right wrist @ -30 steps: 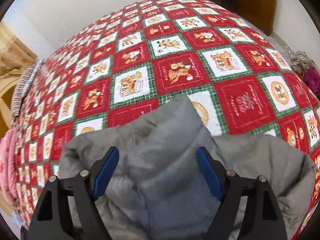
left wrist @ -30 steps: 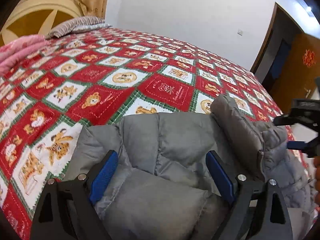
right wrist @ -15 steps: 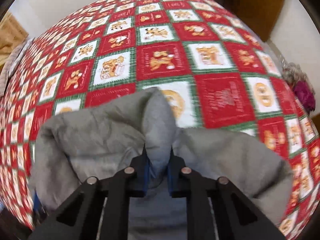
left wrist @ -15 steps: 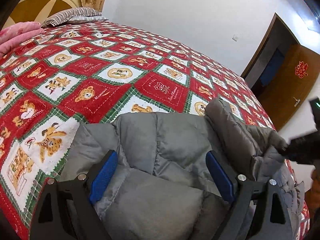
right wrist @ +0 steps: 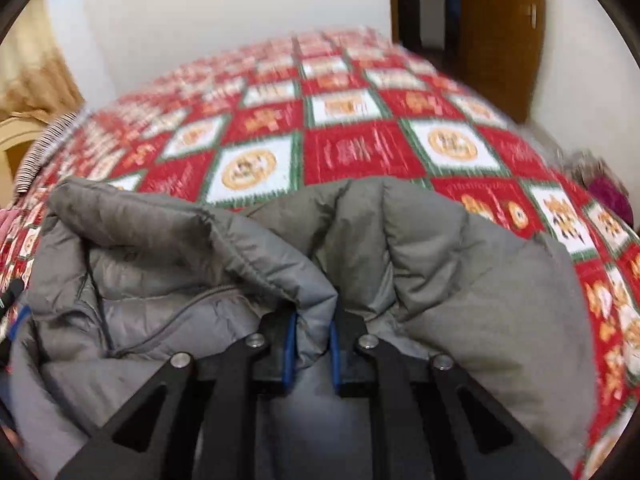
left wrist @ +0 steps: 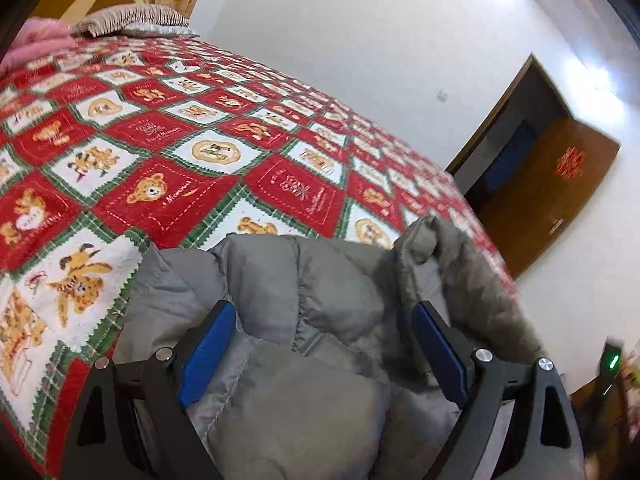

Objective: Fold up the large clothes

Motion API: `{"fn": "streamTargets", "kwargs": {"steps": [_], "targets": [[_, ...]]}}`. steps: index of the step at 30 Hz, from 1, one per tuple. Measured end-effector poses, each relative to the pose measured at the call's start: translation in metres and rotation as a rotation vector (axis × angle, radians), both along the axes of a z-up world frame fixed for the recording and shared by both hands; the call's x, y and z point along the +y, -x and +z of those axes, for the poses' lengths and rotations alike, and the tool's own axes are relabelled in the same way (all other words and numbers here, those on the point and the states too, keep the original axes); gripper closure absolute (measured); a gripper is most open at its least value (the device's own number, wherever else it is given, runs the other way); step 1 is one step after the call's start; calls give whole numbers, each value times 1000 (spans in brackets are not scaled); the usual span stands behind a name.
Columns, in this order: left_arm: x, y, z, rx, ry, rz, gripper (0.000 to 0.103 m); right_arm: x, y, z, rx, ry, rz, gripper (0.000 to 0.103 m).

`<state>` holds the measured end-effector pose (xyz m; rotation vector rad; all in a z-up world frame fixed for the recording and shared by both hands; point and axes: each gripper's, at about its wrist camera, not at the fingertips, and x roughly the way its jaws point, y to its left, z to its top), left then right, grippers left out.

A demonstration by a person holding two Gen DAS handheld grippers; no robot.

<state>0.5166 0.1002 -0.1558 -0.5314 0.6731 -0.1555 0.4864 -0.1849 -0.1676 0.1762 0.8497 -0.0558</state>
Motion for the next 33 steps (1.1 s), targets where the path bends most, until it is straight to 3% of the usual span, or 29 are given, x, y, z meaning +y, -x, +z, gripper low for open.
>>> {"fn": "streamTargets", "kwargs": {"steps": [2, 7, 8, 12, 13, 15, 16, 17, 20, 22, 24, 26, 29, 33], "targets": [[-2, -3, 3, 16, -2, -27, 13, -7, 8, -1, -62, -56, -4, 88], [-32, -29, 28, 64, -80, -174, 13, -26, 6, -4, -100, -224, 7, 83], [-45, -45, 29, 121, -124, -206, 13, -28, 6, -5, -106, -246, 8, 82], [-72, -85, 11, 249, -186, -182, 14, -32, 7, -7, -122, -311, 13, 81], [-76, -88, 9, 260, -186, -173, 18, -34, 8, -8, -127, -329, 14, 80], [-82, -84, 15, 236, -187, -203, 65, -37, 10, -10, -133, -354, 13, 79], [-85, -80, 19, 216, -156, -252, 83, -38, 11, -10, -137, -364, 13, 78], [-83, -72, 23, 201, -123, -282, 94, -38, 12, -9, -143, -369, 13, 76], [-79, -38, 38, 54, -157, -254, 94, -41, 21, -6, -180, -391, 8, 63], [-78, -18, 30, -2, -199, -234, 94, -47, 31, 0, -232, -417, -19, 52], [-74, -13, 10, 23, -206, -206, 94, -51, 39, 7, -264, -427, -44, 42], [-63, -15, -5, 69, -140, -193, 94, -57, 46, 19, -272, -465, -49, 41], [-48, -14, -5, 48, -65, -166, 94, -59, 54, 47, -303, -465, -50, 41], [-53, -16, -5, 64, -92, -169, 94, -42, 27, 71, -220, -461, 77, 43]]}}
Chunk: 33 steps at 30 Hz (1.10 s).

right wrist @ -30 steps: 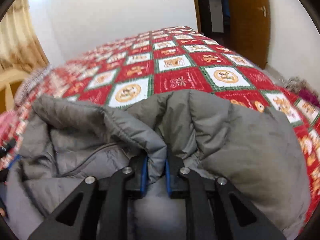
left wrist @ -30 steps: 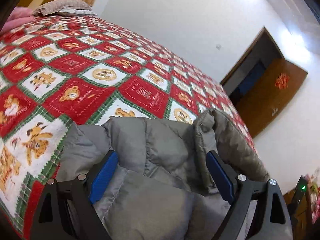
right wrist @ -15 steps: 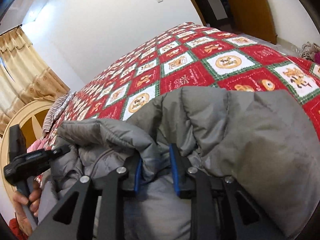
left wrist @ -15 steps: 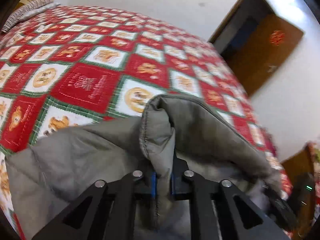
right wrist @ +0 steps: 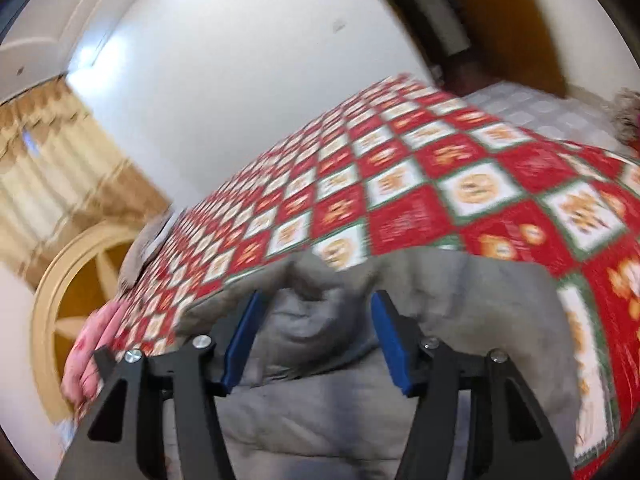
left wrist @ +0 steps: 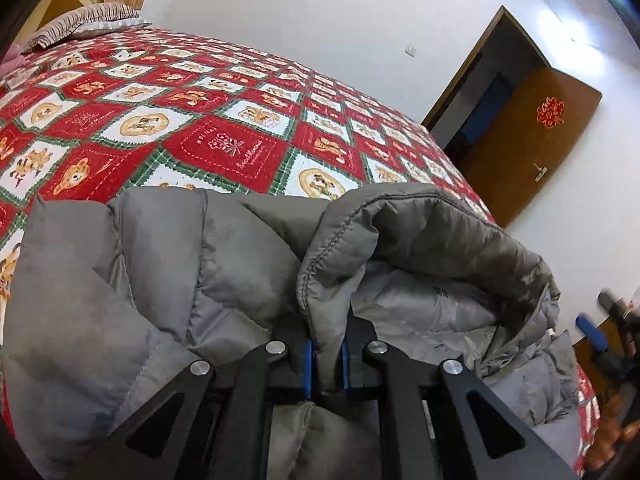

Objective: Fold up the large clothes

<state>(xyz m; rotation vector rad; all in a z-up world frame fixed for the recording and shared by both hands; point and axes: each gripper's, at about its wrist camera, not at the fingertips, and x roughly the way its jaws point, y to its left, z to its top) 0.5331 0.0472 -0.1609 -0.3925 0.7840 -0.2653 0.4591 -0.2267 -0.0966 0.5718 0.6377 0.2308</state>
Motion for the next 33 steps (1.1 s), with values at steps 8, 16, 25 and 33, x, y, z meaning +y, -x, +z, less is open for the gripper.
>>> {"fn": "streamTargets", "kwargs": {"steps": [8, 16, 25, 33], "targets": [[0, -1, -6, 12, 10, -8, 94, 55, -70, 5, 200, 245, 26, 41], [-1, -2, -6, 3, 10, -15, 94, 98, -93, -19, 353, 583, -6, 12], [3, -3, -8, 3, 62, -31, 94, 78, -58, -21, 401, 567, -59, 72], [6, -1, -7, -3, 78, -30, 94, 13, 9, -57, 307, 191, -89, 49]]}}
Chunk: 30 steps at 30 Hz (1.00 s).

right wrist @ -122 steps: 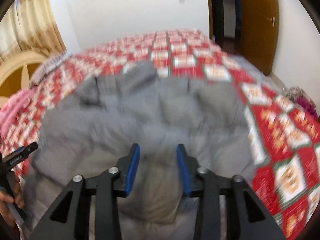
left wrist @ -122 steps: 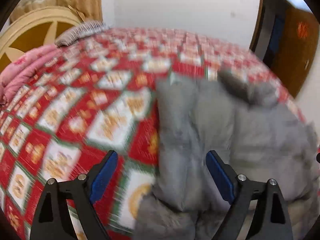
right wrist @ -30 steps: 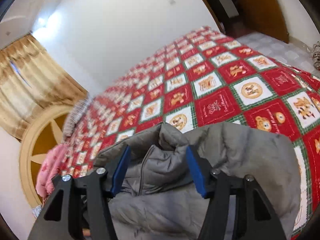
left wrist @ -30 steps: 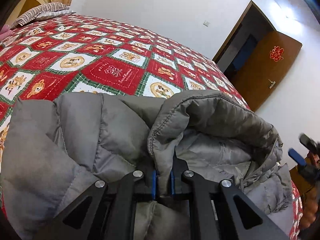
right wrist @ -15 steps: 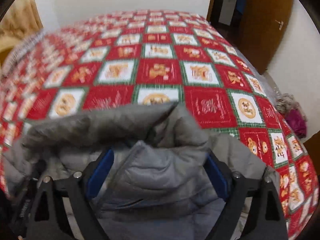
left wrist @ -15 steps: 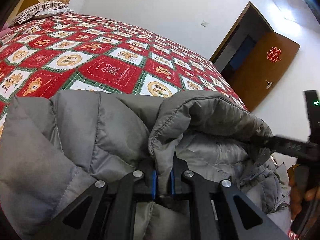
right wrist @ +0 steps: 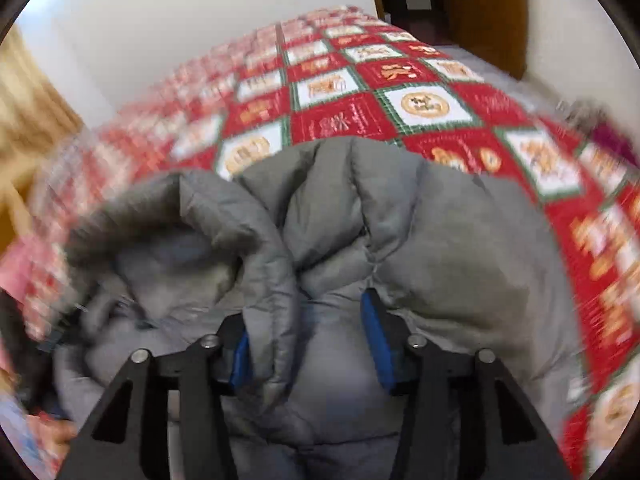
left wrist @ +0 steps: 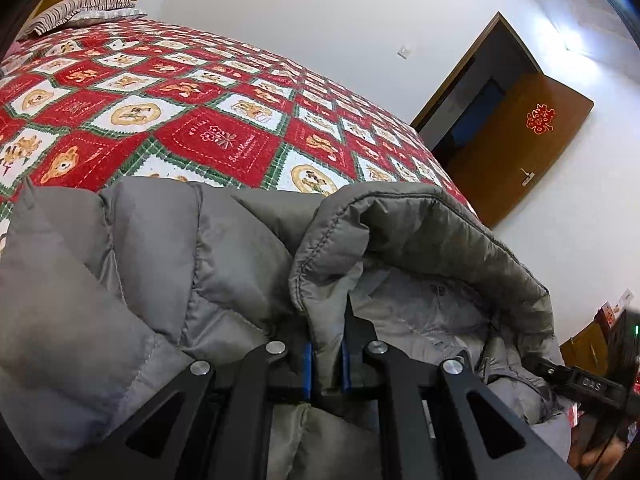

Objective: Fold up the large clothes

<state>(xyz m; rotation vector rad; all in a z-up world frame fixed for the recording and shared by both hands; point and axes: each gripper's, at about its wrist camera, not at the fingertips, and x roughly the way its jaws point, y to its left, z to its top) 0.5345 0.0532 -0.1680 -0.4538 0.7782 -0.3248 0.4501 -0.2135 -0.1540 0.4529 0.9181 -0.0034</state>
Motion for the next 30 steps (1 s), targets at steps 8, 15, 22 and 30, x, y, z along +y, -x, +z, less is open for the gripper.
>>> {"fn": "streamTargets", "kwargs": {"steps": [8, 15, 22, 30], "targets": [[2, -1, -1, 3, 13, 6, 94, 35, 6, 0, -47, 274, 64, 71], [12, -2, -6, 18, 36, 58, 93, 37, -59, -19, -18, 361, 61, 86], [10, 0, -5, 21, 18, 57, 93, 26, -11, -8, -69, 323, 132, 49], [6, 4, -1, -1, -19, 67, 93, -5, -16, 78, -193, 104, -28, 67]]}}
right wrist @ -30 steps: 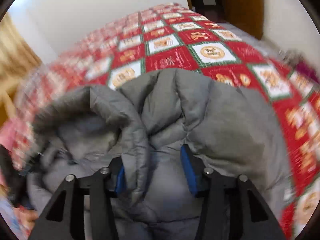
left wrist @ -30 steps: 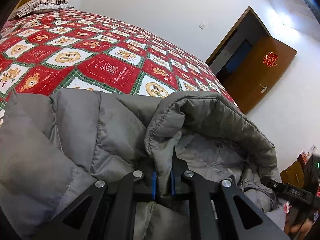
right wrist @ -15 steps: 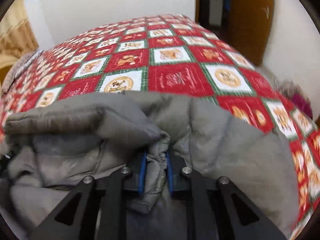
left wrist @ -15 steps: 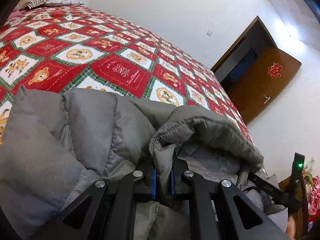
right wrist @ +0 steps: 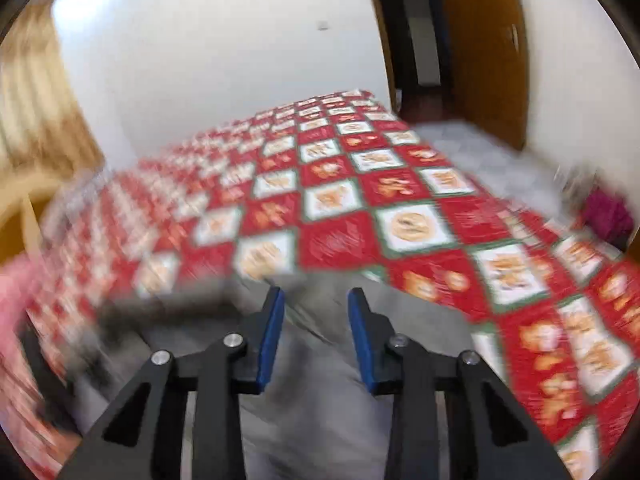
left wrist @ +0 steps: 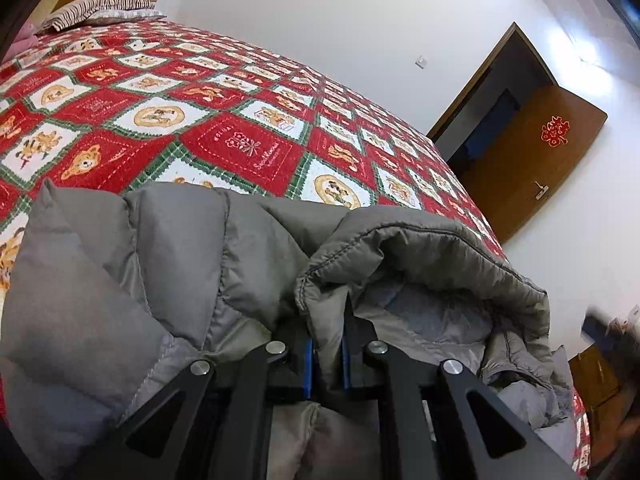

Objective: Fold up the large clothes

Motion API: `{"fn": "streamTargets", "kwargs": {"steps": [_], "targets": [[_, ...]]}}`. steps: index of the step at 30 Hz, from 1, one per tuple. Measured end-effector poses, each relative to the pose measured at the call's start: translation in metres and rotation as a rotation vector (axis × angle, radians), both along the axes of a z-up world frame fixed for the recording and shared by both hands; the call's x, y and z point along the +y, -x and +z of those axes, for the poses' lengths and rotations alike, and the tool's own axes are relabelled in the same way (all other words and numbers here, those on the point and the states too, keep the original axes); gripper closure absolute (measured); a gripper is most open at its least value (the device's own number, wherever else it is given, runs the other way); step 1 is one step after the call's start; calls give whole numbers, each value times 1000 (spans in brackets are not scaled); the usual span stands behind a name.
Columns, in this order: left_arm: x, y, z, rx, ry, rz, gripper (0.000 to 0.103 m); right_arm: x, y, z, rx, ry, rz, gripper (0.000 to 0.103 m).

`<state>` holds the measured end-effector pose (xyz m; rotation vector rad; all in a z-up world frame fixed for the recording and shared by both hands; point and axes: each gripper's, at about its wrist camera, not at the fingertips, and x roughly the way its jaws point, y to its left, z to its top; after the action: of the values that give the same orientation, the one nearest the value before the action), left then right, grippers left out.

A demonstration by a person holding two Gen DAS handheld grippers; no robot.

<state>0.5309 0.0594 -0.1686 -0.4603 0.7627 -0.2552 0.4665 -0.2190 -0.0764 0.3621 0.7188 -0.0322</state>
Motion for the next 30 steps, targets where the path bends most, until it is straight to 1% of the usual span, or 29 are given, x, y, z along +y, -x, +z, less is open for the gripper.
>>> {"fn": "streamTargets", "kwargs": {"steps": [2, 3, 4, 6, 7, 8, 9, 10, 11, 12, 13, 14, 15, 17, 18, 19, 21, 22, 24, 26, 28, 29, 30], "targets": [[-1, 0, 0, -3, -6, -1, 93, 0, -32, -3, 53, -73, -16, 66], [-1, 0, 1, -4, -7, -2, 93, 6, -52, -11, 91, -98, -30, 66], [-1, 0, 1, -5, -8, -4, 93, 10, -62, -19, 114, -114, -38, 66], [-1, 0, 0, -5, -5, -6, 93, 21, -74, -45, 178, -176, -11, 65], [0, -1, 0, -3, 3, -8, 93, 24, -72, -55, 212, -190, 7, 65], [1, -1, -1, -1, 11, -10, 93, 30, -67, -69, 271, -170, 34, 67], [2, -2, -1, 3, 25, -13, 93, 37, -60, -80, 306, -111, 64, 69], [3, -3, -2, 6, 37, -15, 93, 41, -54, -84, 287, -51, 94, 71], [5, -3, -2, 9, 50, -18, 93, 47, -47, -86, 249, 24, 125, 71], [7, -3, -1, 12, 62, -22, 93, 57, -39, -90, 195, 148, 160, 71], [8, -2, 0, 12, 71, -27, 93, 65, -35, -95, 146, 244, 179, 71], [11, 0, 5, 5, 81, -33, 93, 72, -31, -98, 115, 307, 182, 71], [14, 3, 10, 3, 74, -34, 93, 74, -32, -98, 111, 328, 175, 71], [17, 14, 27, -12, 55, -49, 93, 77, -34, -99, 107, 354, 172, 71], [17, 24, 40, -41, 35, -50, 93, 76, -34, -100, 102, 359, 173, 71], [15, 32, 50, -67, 8, -50, 92, 74, -34, -100, 97, 355, 174, 70], [4, 47, 73, -124, -90, -48, 92, 72, -34, -100, 91, 340, 175, 70], [-3, 50, 84, -147, -115, -60, 92, 72, -36, -101, 89, 335, 176, 70], [-24, 46, 106, -171, -151, -106, 91, 72, -35, -99, 85, 334, 179, 69], [-46, 31, 123, -182, -164, -129, 91, 74, -32, -99, 83, 335, 180, 69], [-69, 4, 127, -149, -129, -153, 82, 73, -30, -98, 78, 332, 179, 69], [-83, -16, 119, -97, -142, -165, 66, 73, -30, -98, 75, 329, 179, 69], [-94, -30, 108, -50, -185, -164, 63, 72, -29, -97, 73, 326, 179, 68]]}}
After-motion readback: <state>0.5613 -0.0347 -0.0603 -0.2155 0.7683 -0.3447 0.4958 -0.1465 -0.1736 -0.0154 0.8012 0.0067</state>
